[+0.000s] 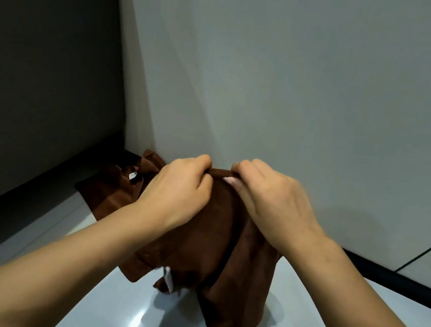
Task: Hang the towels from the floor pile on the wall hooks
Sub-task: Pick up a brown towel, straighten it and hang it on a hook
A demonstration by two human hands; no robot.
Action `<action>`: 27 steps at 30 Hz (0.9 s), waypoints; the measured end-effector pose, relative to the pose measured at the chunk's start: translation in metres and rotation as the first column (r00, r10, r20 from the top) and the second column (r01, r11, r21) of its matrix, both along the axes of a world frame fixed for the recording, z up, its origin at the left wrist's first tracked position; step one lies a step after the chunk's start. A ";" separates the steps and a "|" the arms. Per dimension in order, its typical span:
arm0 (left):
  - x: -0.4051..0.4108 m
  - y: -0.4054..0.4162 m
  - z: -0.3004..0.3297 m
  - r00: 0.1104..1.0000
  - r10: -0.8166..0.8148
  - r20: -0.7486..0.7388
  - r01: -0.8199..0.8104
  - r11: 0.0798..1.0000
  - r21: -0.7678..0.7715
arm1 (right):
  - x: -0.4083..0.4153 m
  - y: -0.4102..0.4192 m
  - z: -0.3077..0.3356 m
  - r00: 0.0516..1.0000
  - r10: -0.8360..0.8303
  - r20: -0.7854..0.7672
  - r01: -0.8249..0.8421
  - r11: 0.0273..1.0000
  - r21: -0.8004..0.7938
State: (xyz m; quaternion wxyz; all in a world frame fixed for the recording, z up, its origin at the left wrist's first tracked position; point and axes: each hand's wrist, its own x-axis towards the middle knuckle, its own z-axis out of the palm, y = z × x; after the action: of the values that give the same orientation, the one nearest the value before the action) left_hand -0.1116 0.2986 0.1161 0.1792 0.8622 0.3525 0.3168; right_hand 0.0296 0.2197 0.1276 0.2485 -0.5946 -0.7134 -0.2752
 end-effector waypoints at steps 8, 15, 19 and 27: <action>-0.022 0.004 -0.001 0.967 0.029 -0.254 0.130 0.799 0.587 | 0.002 -0.001 -0.003 0.997 -0.011 0.079 0.015 0.999 -0.052; -0.024 0.014 0.006 0.963 0.080 -0.259 0.124 0.720 0.683 | 0.008 -0.002 -0.006 0.994 -0.113 -0.010 0.107 0.962 -0.253; -0.029 0.020 0.009 0.960 0.100 -0.262 0.104 0.740 0.664 | 0.020 -0.009 -0.009 0.966 -0.243 -0.091 0.192 0.906 -0.377; -0.042 0.031 0.016 0.956 0.180 -0.233 0.031 0.726 0.687 | 0.052 -0.010 -0.007 0.861 -0.437 -0.261 0.327 0.867 -0.375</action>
State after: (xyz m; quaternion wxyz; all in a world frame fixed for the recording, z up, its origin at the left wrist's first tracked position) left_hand -0.1532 0.3297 0.1319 -0.2160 0.8883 0.2677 0.3043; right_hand 0.0814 0.2096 0.1202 0.2074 -0.7959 -0.5607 -0.0953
